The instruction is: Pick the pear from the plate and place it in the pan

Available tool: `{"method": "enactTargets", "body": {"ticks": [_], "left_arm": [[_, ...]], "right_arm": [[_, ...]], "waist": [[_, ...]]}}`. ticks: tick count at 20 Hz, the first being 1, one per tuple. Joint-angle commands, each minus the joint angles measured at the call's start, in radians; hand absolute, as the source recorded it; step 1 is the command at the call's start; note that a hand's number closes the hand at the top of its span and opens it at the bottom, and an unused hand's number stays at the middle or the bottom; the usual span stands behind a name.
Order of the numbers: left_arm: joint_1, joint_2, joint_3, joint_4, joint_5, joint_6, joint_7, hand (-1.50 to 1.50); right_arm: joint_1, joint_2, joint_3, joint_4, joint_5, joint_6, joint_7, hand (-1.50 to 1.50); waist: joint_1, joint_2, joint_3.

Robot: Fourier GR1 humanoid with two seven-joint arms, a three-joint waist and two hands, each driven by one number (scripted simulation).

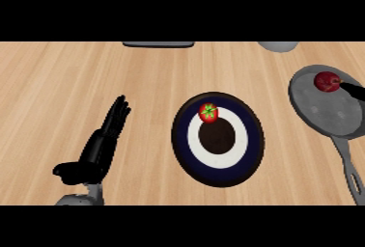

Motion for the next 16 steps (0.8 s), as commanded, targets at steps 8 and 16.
{"method": "enactTargets", "body": {"ticks": [8,16], "left_arm": [[-0.005,0.021,0.049,0.031,0.011,0.009,-0.01,0.0],[-0.033,-0.002,0.04,0.046,0.002,0.017,0.011,0.0]], "right_arm": [[0.232,0.051,-0.043,-0.201,-0.246,0.429,-0.173,-1.5],[0.48,0.221,0.082,-0.616,-0.299,0.448,-0.092,-1.5]], "waist": [[-0.048,-0.018,-0.005],[-0.039,-0.015,-0.005]]}}
